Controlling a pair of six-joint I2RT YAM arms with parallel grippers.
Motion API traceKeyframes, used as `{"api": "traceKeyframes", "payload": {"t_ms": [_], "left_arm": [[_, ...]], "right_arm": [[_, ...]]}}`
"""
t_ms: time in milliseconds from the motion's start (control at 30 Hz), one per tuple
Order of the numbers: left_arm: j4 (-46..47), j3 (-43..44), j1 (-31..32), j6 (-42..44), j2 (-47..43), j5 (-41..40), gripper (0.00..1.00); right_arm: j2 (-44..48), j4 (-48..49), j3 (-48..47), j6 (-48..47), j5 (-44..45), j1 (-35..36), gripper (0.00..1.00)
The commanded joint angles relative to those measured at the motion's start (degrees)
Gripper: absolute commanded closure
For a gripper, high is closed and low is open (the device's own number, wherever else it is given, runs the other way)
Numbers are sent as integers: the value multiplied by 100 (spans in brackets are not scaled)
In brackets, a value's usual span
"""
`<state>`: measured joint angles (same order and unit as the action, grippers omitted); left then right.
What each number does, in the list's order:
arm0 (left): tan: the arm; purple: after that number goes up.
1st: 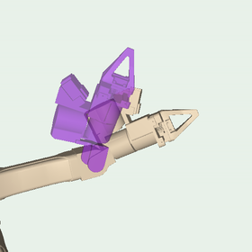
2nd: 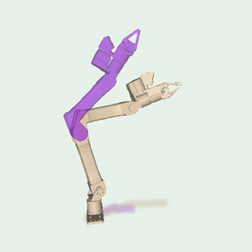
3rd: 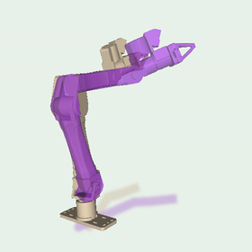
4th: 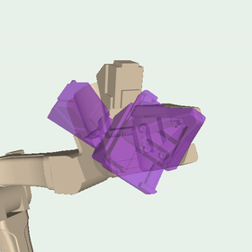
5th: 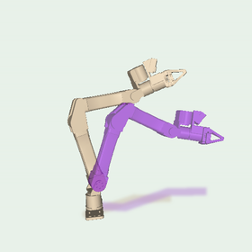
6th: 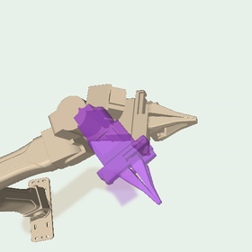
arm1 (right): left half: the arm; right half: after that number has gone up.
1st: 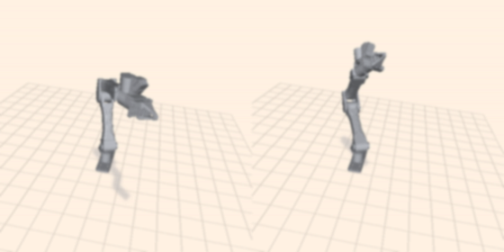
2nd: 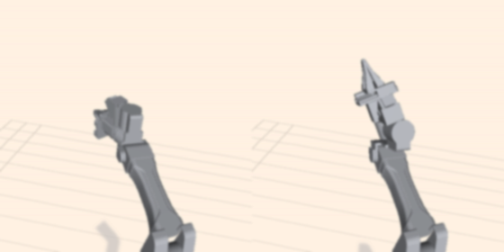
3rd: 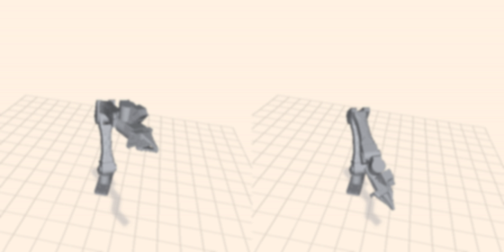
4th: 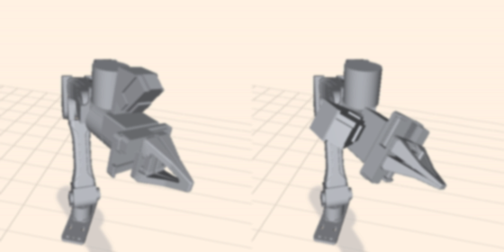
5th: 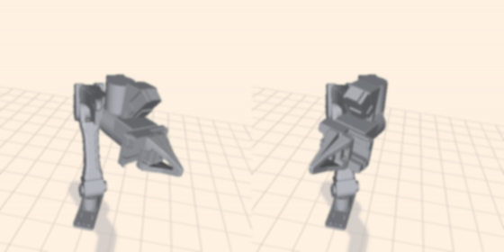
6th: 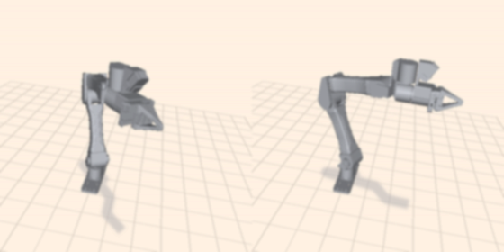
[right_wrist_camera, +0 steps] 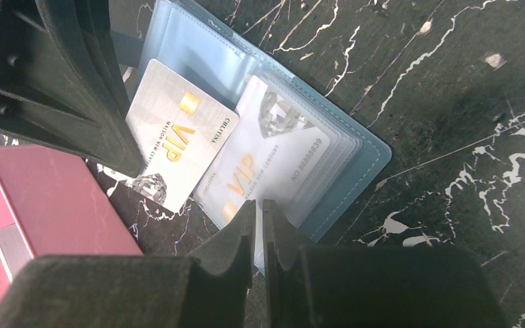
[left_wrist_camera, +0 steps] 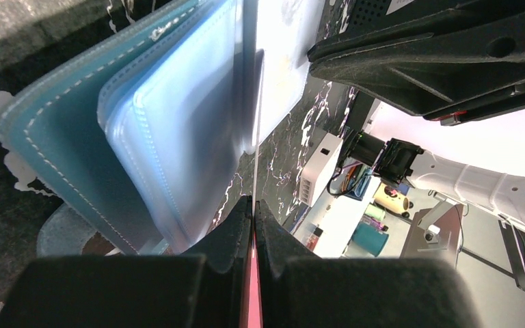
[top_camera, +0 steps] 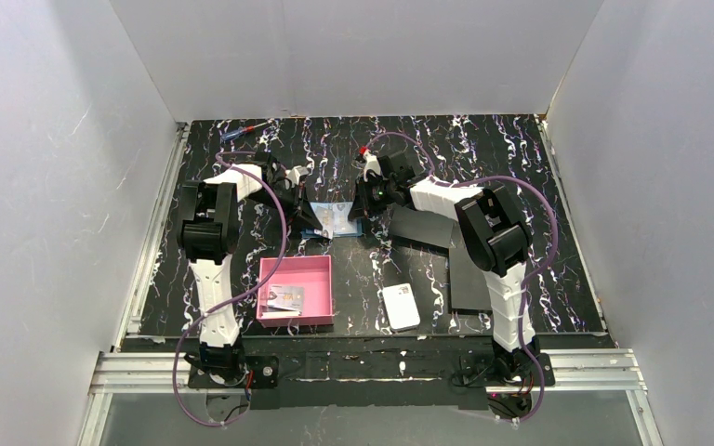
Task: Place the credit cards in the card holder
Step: Insert the credit card into the card holder.
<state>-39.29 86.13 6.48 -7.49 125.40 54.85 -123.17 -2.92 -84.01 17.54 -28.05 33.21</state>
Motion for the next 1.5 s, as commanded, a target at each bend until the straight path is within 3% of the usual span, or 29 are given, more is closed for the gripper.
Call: {"api": "traceKeyframes", "payload": {"t_ms": [0,667,1067,1333,1367,1467], "left_arm": [[-149,36,-25,104,12,41,100],[-197,625,20,-112,565,167,100],[1309,45,171,-1127,381,5,100],[884,207,385,-893,367,-312,100],[818,214,401,-902,308,-436,97],[778,161,441,-1064,8,-766,74]], "right_arm": [[-295,-508,51,-233,265,1,83],[-349,-500,16,-210,241,1,83],[-372,-475,41,-191,238,1,84],[-304,-589,-71,-154,286,1,84],[-260,-702,-156,-140,354,6,83],[-89,-991,-339,-101,587,1,79]]}}
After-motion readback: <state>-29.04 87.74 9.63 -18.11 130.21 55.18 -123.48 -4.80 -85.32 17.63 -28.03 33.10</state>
